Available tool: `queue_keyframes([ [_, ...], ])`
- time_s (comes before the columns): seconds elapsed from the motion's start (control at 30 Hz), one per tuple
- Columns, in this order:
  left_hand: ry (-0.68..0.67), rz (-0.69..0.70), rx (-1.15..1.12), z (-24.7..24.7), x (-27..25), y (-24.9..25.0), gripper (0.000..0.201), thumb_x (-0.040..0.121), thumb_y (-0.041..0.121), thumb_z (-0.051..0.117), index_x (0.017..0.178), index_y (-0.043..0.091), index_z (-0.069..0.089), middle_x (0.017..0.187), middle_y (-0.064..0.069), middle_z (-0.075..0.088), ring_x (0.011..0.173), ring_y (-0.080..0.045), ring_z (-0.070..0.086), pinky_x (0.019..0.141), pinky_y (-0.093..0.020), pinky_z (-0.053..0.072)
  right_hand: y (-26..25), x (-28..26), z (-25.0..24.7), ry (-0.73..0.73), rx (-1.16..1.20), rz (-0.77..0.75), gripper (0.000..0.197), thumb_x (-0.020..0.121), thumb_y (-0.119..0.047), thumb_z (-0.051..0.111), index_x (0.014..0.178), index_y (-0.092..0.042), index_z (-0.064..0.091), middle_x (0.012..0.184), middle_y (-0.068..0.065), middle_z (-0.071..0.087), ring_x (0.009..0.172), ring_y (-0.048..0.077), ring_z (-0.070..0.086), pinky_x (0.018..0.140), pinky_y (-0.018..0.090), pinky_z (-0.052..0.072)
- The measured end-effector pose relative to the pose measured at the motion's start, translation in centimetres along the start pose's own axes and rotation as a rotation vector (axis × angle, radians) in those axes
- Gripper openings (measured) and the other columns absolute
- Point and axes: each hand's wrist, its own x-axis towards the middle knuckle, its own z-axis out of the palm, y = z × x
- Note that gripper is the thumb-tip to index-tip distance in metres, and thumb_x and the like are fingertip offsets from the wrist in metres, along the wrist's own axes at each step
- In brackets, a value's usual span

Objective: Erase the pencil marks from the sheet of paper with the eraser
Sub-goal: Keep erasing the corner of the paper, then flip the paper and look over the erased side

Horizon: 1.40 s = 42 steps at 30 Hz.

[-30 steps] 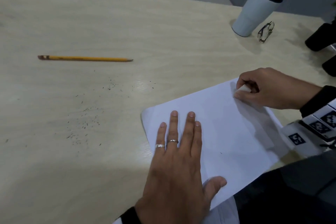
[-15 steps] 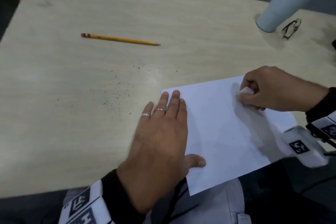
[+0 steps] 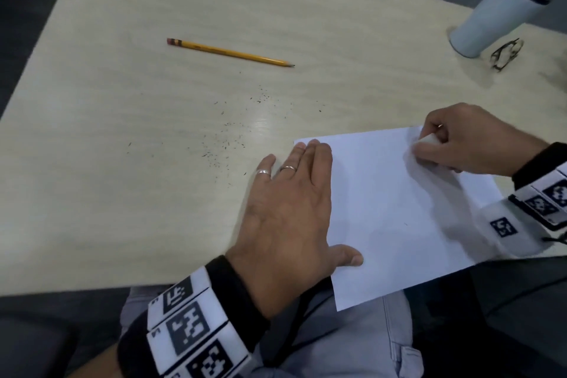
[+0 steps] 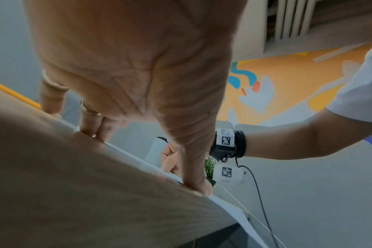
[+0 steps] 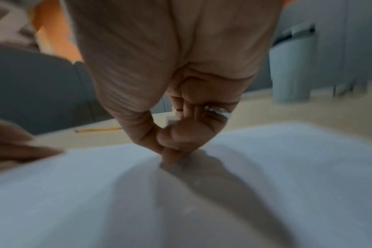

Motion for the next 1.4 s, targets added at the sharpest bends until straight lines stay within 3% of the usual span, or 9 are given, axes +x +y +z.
queue_keyframes([
  [0.17,0.05,0.009,0.001,0.3,0.0,-0.3,0.141,0.069,0.096,0.057,0.153,0.013,-0.02,0.175,-0.004,0.002,0.163,-0.017,-0.001,0.128,-0.05,0.0,-3.6,-2.1,1.9,-0.123,0.023,-0.151,0.012,0.085,-0.027,0.074,0.076,-0.021,0.068,0.061,-0.001,0.069,0.053,0.014,0.061,0.059,0.036,0.054],
  [0.37,0.061,0.014,0.022,0.6,0.2,-0.2,0.135,0.068,0.096,0.057,0.15,0.011,-0.007,0.175,-0.007,0.006,0.163,-0.019,0.003,0.128,-0.052,0.005,-2.5,-0.8,0.5,0.014,-0.023,-0.153,0.018,0.088,-0.021,0.079,0.075,-0.018,0.066,0.064,-0.001,0.066,0.06,0.012,0.058,0.057,0.036,0.047],
  [0.5,0.056,0.012,-0.008,0.8,0.1,-0.3,0.128,0.069,0.095,0.059,0.149,0.015,0.0,0.176,-0.006,0.001,0.163,-0.018,-0.001,0.127,-0.052,0.003,-6.3,-2.9,2.8,-0.166,0.043,-0.301,0.015,0.087,-0.026,0.075,0.076,-0.02,0.067,0.061,-0.006,0.069,0.054,0.008,0.06,0.055,0.028,0.05],
  [0.7,0.062,-0.006,0.023,0.8,0.2,-0.3,0.127,0.063,0.096,0.061,0.144,0.012,0.01,0.174,-0.007,0.014,0.162,-0.019,0.01,0.124,-0.054,0.011,-4.8,-1.7,0.8,-0.084,-0.024,-0.195,0.019,0.09,-0.026,0.078,0.075,-0.018,0.068,0.058,0.0,0.065,0.053,0.011,0.059,0.056,0.033,0.05],
  [0.83,0.062,-0.01,-0.003,0.7,0.1,-0.3,0.124,0.063,0.094,0.065,0.142,0.015,0.011,0.173,-0.007,0.015,0.161,-0.018,0.011,0.123,-0.053,0.008,-7.6,-3.7,1.8,-0.188,0.239,-0.25,0.015,0.093,-0.021,0.078,0.088,-0.012,0.066,0.061,0.001,0.07,0.054,0.021,0.07,0.053,0.032,0.058],
  [0.93,0.067,-0.009,-0.029,0.7,-0.1,-0.4,0.122,0.066,0.093,0.065,0.143,0.017,0.009,0.173,-0.003,0.011,0.161,-0.014,0.005,0.122,-0.052,0.006,-8.7,-4.9,3.7,-0.211,0.217,-0.311,0.014,0.093,-0.021,0.076,0.09,-0.018,0.064,0.063,0.0,0.072,0.052,0.017,0.067,0.054,0.028,0.054],
  [1.13,0.054,-0.017,-0.011,0.6,0.0,-0.3,0.126,0.065,0.094,0.065,0.146,0.013,0.012,0.174,-0.006,0.01,0.162,-0.016,0.005,0.122,-0.055,0.007,-5.3,-3.0,1.9,-0.075,0.086,-0.168,0.016,0.09,-0.022,0.079,0.083,-0.019,0.064,0.061,-0.004,0.072,0.047,0.01,0.06,0.055,0.033,0.052],
  [1.27,0.031,-0.013,0.005,0.7,0.1,-0.5,0.125,0.068,0.095,0.06,0.147,0.014,0.006,0.175,-0.006,0.006,0.162,-0.017,0.002,0.122,-0.055,0.005,-7.8,-4.8,4.3,-0.21,0.162,-0.306,0.015,0.086,-0.027,0.076,0.082,-0.021,0.064,0.062,0.002,0.071,0.047,0.01,0.054,0.054,0.034,0.049],
  [1.4,0.013,-0.012,0.028,0.4,0.1,-0.4,0.124,0.069,0.095,0.059,0.147,0.013,0.007,0.175,-0.006,0.003,0.162,-0.017,0.001,0.122,-0.056,0.007,-6.1,-3.3,3.2,-0.071,0.09,-0.239,0.017,0.082,-0.026,0.079,0.077,-0.023,0.063,0.055,-0.011,0.064,0.049,0.009,0.051,0.054,0.033,0.045],
])
